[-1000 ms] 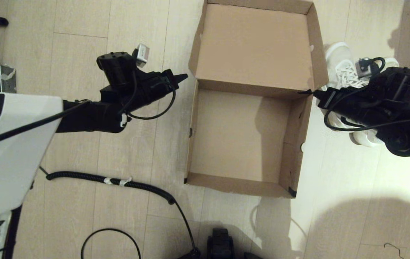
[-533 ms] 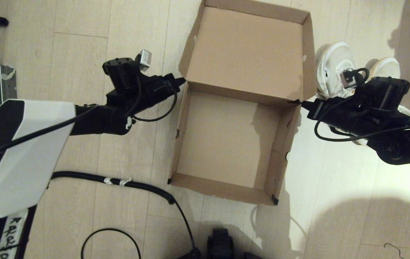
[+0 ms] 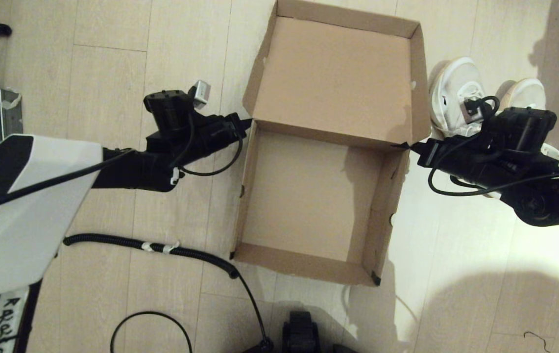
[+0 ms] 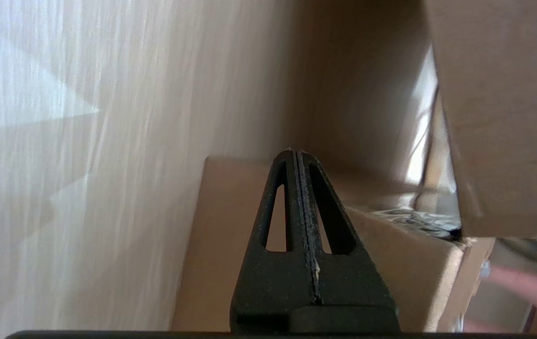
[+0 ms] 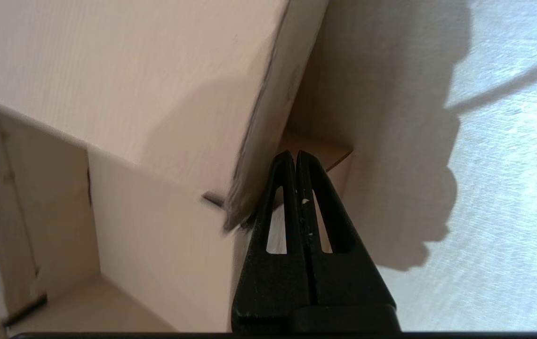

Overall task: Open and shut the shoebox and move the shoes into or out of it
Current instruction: Put the shoes into the shoe box

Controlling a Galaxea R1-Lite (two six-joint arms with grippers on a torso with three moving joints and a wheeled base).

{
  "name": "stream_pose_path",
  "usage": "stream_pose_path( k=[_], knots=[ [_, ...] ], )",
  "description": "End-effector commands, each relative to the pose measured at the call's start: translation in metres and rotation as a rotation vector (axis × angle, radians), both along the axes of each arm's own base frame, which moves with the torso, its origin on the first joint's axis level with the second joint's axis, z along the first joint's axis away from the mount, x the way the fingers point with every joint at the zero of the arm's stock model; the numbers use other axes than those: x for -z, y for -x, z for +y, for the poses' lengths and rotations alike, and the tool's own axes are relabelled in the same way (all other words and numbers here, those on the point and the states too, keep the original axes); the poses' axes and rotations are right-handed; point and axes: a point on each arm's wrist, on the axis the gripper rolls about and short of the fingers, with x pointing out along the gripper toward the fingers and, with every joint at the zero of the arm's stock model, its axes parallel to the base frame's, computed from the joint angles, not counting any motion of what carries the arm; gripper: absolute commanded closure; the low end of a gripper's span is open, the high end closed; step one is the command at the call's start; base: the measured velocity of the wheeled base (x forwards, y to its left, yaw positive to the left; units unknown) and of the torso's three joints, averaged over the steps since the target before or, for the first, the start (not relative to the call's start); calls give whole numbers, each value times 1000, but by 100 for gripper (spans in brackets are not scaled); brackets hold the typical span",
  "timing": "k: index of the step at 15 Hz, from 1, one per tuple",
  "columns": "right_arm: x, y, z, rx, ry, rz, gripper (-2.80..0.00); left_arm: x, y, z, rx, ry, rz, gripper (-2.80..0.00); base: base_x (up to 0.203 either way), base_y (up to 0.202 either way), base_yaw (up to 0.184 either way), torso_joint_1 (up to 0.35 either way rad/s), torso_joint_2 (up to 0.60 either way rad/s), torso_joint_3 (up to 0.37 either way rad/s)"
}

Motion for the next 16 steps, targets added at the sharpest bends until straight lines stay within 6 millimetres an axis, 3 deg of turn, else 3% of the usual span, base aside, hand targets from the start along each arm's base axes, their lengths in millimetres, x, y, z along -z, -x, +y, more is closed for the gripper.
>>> stream_pose_path(
  k=[1,5,8,12,14,16],
  knots=[
    [-2,0,-4,9,5,-9,0,2,15,4,4,-28,28,0,0,0,0,0,0,0],
    [-6,1,-27,68,15,-20,0,25,36,9,2,-87,22,0,0,0,0,0,0,0],
    [-14,1,-45,111,6,-21,0,22,37,16,-12,-86,-1,0,0,0,0,0,0,0],
    [-46,-25,-58,77,-68,-22,0,-15,20,46,-84,-46,-130,0,0,0,0,0,0,0],
    [-44,-50,-61,48,-81,-11,0,-21,2,46,-81,-26,-178,0,0,0,0,0,0,0],
    [-37,-74,-63,30,-84,-7,0,-14,-21,41,-76,-14,-219,0,0,0,0,0,0,0]
  ],
)
